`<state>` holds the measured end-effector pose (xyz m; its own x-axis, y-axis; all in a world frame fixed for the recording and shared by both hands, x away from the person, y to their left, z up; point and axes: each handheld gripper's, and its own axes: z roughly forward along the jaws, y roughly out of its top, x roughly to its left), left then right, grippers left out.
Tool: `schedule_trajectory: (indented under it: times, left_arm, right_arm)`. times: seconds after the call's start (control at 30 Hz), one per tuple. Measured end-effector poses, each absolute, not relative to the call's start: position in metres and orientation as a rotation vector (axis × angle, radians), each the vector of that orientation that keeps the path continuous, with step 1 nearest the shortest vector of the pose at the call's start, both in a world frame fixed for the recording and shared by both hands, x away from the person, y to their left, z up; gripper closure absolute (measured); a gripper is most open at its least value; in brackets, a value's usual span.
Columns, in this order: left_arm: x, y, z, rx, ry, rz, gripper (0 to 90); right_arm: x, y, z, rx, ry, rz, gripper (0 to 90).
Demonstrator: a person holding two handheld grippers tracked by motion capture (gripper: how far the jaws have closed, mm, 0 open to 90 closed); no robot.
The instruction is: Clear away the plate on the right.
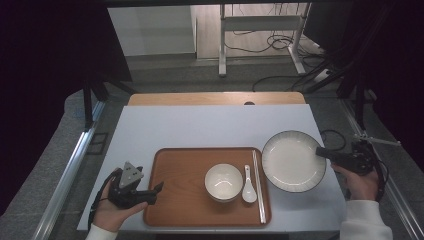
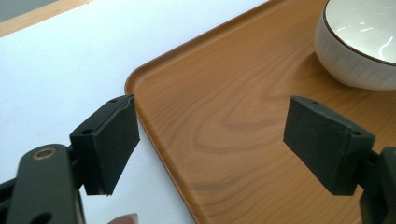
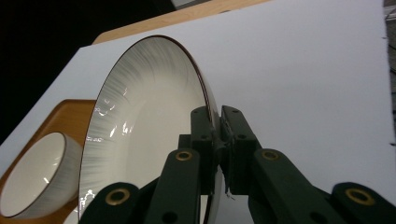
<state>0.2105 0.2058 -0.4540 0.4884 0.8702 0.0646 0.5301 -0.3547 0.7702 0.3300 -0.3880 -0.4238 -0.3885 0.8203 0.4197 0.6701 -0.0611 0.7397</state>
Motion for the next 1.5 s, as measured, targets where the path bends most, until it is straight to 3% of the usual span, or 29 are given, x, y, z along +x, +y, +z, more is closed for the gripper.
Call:
schedule_trajectory:
  times: [0.57, 1.0, 1.5]
  left_arm:
    - [0.209, 0.201, -0.449, 2.012, 1.140, 0.592, 17.6]
    - [0.222, 0.178, -0.430, 1.970, 1.087, 0.464, 17.7]
    - [0.276, 0.139, -0.412, 1.934, 1.051, 0.212, 21.5]
  right_arm:
    - [0.327, -0.336, -0.407, 1.508, 2.129, 1.568, 84.4]
    - [0.329, -0.295, -0.403, 1.427, 2.216, 1.569, 84.3]
    - [0.331, -0.259, -0.394, 1.328, 2.283, 1.593, 84.4]
